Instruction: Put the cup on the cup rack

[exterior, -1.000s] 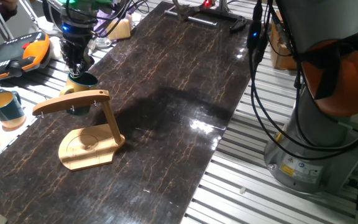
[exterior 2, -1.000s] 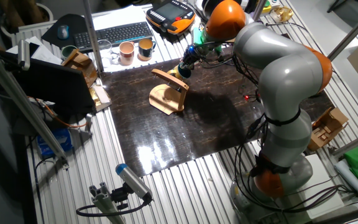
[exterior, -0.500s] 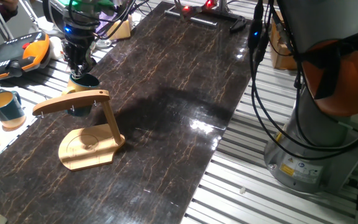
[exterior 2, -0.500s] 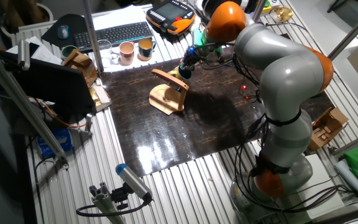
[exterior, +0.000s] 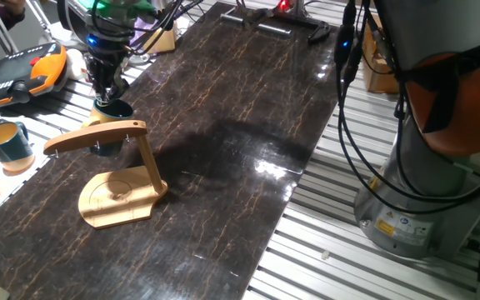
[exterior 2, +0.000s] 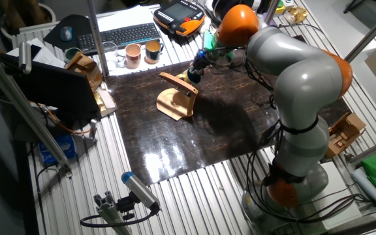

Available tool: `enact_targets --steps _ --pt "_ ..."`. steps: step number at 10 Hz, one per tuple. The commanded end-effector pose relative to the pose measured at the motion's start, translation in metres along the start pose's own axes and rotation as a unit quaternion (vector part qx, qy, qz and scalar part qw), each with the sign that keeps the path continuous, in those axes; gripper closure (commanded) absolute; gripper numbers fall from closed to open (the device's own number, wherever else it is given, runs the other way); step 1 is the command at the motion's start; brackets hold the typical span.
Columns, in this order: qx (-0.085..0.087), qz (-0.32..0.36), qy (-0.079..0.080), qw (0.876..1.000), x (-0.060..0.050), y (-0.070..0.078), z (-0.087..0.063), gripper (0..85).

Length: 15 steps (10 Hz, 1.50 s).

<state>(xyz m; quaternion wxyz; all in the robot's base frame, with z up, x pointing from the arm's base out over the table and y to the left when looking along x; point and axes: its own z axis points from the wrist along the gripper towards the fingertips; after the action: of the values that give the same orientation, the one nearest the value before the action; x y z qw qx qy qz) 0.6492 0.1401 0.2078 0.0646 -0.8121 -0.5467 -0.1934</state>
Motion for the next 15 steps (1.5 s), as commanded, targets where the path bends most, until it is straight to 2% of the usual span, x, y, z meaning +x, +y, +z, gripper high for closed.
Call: enact_targets --steps 1,8,12,15 --pt "-0.002 0.001 0.001 1.0 -0.0001 -0.0005 -0.0003 84.0" --pt "-0.013 0.013 0.004 1.0 -0.0001 -0.0029 0.0024 84.0" --pt "-0.022 0.024 0.016 0.999 -0.0014 -0.0035 0.0043 84.0" --pt "-0.024 0.017 0.016 0.999 -0.0014 -0.0038 0.0043 84.0"
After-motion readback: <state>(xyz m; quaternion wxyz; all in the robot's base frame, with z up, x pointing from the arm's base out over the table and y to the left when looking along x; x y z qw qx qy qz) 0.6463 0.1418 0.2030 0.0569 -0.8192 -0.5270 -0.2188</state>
